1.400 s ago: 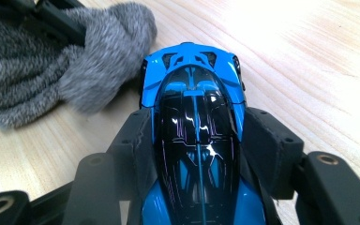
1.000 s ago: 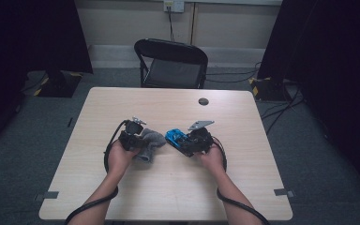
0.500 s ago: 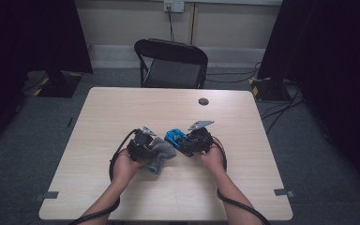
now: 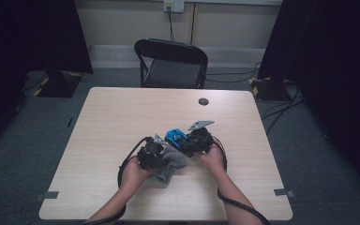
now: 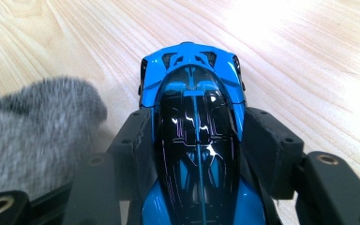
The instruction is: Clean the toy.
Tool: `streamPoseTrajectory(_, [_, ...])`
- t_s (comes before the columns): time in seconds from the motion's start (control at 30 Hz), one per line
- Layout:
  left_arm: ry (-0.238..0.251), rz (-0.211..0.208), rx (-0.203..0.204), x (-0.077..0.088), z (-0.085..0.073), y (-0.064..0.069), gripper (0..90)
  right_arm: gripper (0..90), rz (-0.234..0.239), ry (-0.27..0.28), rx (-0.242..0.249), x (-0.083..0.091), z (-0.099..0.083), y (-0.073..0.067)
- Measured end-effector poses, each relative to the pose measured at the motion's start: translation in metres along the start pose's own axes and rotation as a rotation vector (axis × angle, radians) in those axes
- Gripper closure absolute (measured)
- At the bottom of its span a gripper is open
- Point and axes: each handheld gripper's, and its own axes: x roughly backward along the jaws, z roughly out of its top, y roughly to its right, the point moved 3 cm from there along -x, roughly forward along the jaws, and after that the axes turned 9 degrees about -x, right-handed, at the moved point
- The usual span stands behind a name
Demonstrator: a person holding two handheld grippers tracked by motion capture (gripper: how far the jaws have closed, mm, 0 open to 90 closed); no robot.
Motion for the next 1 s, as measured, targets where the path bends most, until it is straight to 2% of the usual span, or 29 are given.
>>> streamPoseTrajectory(0.23, [-0.003,-0.043,-0.045,-0.009,0.006,0.018,74.9,44.3,0.001,0.004,-0.004,0.000,-0.001,0.000])
streamPoseTrajectory(0.43, [-0.008,-0.084,-0.100,-0.018,0.014,0.033,74.8,44.3,0.000,0.004,-0.005,0.000,-0.001,0.000])
streamPoseTrajectory(0.53, [-0.017,-0.100,-0.111,-0.024,0.018,0.038,74.8,44.3,-0.001,0.003,-0.005,0.000,-0.001,0.000])
streamPoseTrajectory(0.67, [-0.017,-0.121,-0.090,-0.033,0.022,0.037,74.6,44.3,-0.001,0.007,-0.006,0.000,-0.001,0.000])
streamPoseTrajectory(0.77, [-0.016,-0.118,-0.077,-0.036,0.023,0.034,74.5,44.3,0.001,0.008,-0.004,0.001,-0.002,0.000])
streamPoseTrajectory(1.0, [-0.026,-0.087,-0.076,-0.038,0.026,0.028,74.4,44.3,-0.001,0.010,-0.004,0.001,-0.002,0.000])
